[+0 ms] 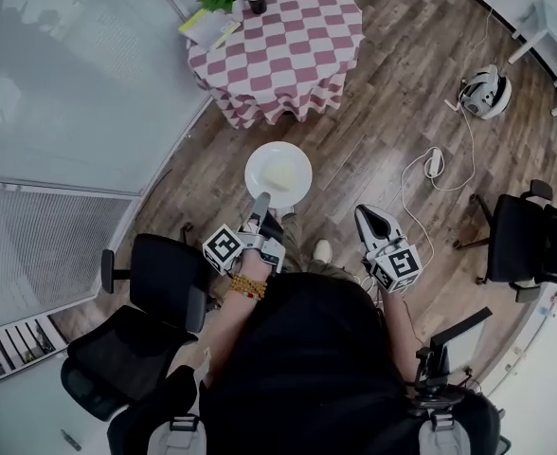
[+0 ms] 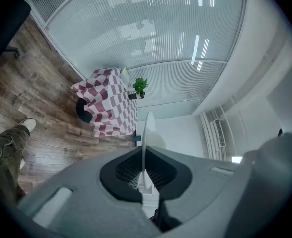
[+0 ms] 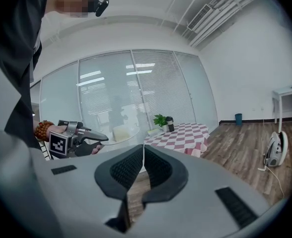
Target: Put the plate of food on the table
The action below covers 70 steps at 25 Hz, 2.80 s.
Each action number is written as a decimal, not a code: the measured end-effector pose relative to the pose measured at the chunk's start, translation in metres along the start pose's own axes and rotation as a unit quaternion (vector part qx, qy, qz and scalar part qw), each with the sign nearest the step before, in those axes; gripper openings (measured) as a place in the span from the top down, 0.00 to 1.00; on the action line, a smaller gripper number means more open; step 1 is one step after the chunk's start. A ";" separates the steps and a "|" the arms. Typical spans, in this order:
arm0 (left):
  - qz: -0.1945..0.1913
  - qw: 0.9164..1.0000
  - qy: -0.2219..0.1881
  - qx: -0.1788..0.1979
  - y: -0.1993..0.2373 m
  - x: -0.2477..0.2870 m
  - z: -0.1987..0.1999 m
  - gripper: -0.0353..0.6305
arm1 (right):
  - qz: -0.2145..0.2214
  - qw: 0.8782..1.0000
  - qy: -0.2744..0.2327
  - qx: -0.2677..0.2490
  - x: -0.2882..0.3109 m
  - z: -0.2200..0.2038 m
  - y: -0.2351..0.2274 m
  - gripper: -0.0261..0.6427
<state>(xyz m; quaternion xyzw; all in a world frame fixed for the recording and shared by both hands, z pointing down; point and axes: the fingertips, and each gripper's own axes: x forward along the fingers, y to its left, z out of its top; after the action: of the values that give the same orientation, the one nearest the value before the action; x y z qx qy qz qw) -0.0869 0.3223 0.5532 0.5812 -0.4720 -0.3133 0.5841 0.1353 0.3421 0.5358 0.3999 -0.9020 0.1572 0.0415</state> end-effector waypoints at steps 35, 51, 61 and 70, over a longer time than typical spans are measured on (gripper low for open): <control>-0.018 0.999 0.028 -0.036 0.009 0.148 0.199 0.93 | 0.049 0.997 0.027 -0.055 0.274 0.097 0.021 0.94; 0.012 0.999 -0.032 -0.033 -0.003 0.266 0.199 0.93 | 0.060 0.998 0.022 -0.025 0.318 0.123 -0.131 0.94; 0.026 0.999 -0.038 -0.019 -0.022 0.369 0.173 0.93 | 0.056 0.998 0.026 0.007 0.332 0.137 -0.256 0.94; 0.030 0.997 -0.057 -0.031 -0.031 0.433 0.144 0.93 | 0.025 0.997 0.068 0.034 0.315 0.117 -0.370 0.94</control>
<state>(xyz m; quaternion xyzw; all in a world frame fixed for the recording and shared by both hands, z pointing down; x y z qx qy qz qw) -0.0587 -0.1327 0.5865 0.5297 -0.5115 -0.3429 0.5832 0.1997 -0.1518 0.5809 0.3667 -0.9010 0.2152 0.0854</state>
